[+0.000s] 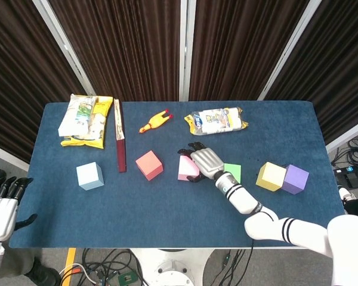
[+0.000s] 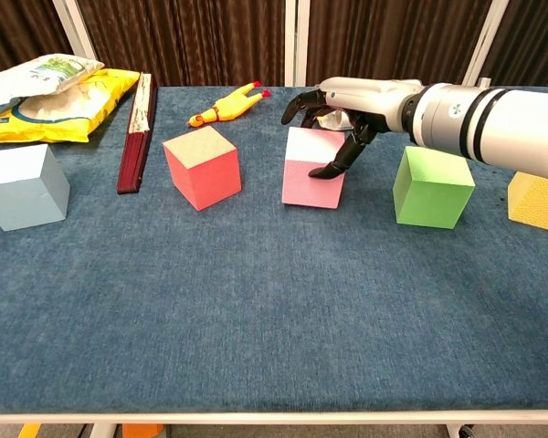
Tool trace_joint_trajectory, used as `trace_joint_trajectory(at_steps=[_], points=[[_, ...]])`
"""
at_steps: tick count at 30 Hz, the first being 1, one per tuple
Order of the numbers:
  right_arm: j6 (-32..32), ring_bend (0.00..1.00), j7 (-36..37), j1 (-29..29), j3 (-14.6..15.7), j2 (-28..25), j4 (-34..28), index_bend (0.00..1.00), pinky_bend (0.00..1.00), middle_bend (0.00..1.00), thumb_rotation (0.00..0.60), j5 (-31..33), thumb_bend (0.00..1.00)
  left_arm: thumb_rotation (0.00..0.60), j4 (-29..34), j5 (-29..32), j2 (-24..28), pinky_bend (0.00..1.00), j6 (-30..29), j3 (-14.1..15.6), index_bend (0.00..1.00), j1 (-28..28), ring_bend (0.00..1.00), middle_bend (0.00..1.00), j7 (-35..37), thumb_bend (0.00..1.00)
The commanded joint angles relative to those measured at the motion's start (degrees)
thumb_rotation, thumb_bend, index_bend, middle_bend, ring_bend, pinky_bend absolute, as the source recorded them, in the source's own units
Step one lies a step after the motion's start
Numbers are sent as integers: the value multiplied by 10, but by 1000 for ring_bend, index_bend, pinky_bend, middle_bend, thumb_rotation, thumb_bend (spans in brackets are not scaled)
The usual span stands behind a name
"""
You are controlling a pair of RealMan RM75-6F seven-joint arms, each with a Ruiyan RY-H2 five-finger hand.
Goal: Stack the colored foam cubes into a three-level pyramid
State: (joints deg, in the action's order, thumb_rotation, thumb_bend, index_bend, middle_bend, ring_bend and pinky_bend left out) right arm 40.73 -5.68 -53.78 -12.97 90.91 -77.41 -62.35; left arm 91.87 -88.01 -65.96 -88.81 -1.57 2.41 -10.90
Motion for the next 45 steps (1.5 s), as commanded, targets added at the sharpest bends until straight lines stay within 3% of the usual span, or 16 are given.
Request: trace_joint_trajectory(at_steps=[1,11,16,18,21,26,31,35,40,45], points=[[-3,72,1,0,5,-9,-14,184,76,320,600,-8,199,600,0,1,0,111,1,0,162,0,102,175,0,0],[-4,62,-41,-10,15,4,-16,140,52,289,600,21,184,600,-4,1,-1,111,0,1,162,-1,102,175,5,0],[-3,2,-68,-13,21,0,-34,10,0,126,600,51,165,600,-9,-1,-3,111,1,1,162,0,102,175,9,0],[-1,0,-73,-12,23,-8,-48,0,0,44,600,57,160,600,-11,-2,-3,110,3,1,162,3,102,175,11,0],[10,0,-74,-5,23,-31,-79,0,0,0,600,55,158,600,-10,-8,-1,111,11,-2,162,12,102,175,10,0],[41,0,-42,35,26,-120,-152,0,0,0,600,22,157,600,4,-29,17,111,42,-18,162,53,102,175,19,0],[102,0,2,88,27,-207,-190,0,0,0,600,-31,157,600,30,-46,37,111,105,-47,163,123,102,175,58,0],[137,0,37,123,26,-267,-206,0,0,0,600,-62,157,600,47,-26,37,115,180,-77,174,190,102,175,98,0],[169,0,86,160,26,-321,-210,0,0,0,600,-92,158,600,56,37,11,117,291,-114,173,276,102,175,104,0],[183,0,118,185,32,-342,-200,0,0,0,600,-108,158,600,43,121,-40,117,382,-137,154,346,102,173,79,0]])
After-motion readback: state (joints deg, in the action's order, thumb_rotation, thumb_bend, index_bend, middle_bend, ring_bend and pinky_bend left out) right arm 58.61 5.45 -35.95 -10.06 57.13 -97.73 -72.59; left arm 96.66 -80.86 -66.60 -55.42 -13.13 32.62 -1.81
